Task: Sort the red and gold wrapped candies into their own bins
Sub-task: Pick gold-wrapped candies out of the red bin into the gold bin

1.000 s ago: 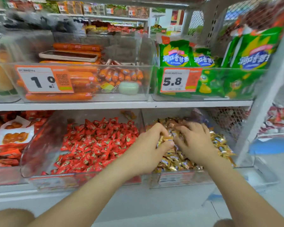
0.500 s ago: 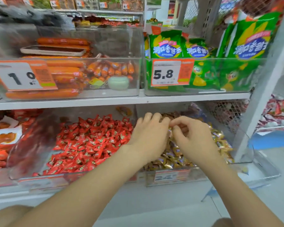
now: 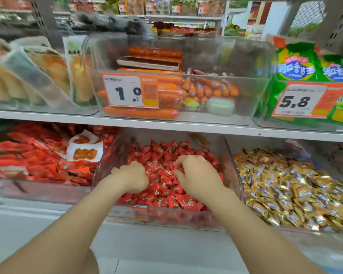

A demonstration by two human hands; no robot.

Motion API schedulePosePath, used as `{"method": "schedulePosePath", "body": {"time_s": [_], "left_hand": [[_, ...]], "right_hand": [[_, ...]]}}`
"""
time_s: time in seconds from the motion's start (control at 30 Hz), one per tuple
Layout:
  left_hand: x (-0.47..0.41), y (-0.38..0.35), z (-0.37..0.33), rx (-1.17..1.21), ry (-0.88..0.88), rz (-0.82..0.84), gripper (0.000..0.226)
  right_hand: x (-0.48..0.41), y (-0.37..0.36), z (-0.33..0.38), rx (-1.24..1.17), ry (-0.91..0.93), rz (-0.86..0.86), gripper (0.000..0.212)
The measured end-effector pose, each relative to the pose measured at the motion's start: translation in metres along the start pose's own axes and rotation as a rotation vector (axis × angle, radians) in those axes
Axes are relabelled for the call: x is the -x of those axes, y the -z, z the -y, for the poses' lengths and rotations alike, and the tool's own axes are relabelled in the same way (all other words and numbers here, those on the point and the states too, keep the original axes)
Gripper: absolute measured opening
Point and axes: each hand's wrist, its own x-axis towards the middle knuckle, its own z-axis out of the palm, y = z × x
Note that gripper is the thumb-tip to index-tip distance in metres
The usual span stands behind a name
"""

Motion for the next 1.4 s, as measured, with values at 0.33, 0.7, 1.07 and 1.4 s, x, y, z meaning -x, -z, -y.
{"method": "schedulePosePath", "body": {"time_s": [0.33, 0.7, 1.07, 1.4], "left_hand": [[-0.029, -0.004, 0.012, 0.261, -0.029, 0.17, 0.047], [-0.058, -0.013, 0.005, 1.084, -0.103, 0.289, 0.088], [-0.03, 0.003, 0.027, 1.204, -0.468, 0.285, 0.103], [-0.007, -0.002, 0.05, 0.387, -0.521, 0.068, 0.089]], "right_hand": [[-0.04, -0.006, 0.018, 0.279, -0.41, 0.54, 0.094], [-0.062, -0.015, 0.008, -0.485, -0.429, 0.514, 0.118], [-0.04, 0.009, -0.002, -1.004, -0.221, 0.492, 0.075], [0.016, 0.037, -0.021, -0.069, 0.015, 0.369, 0.075]]}}
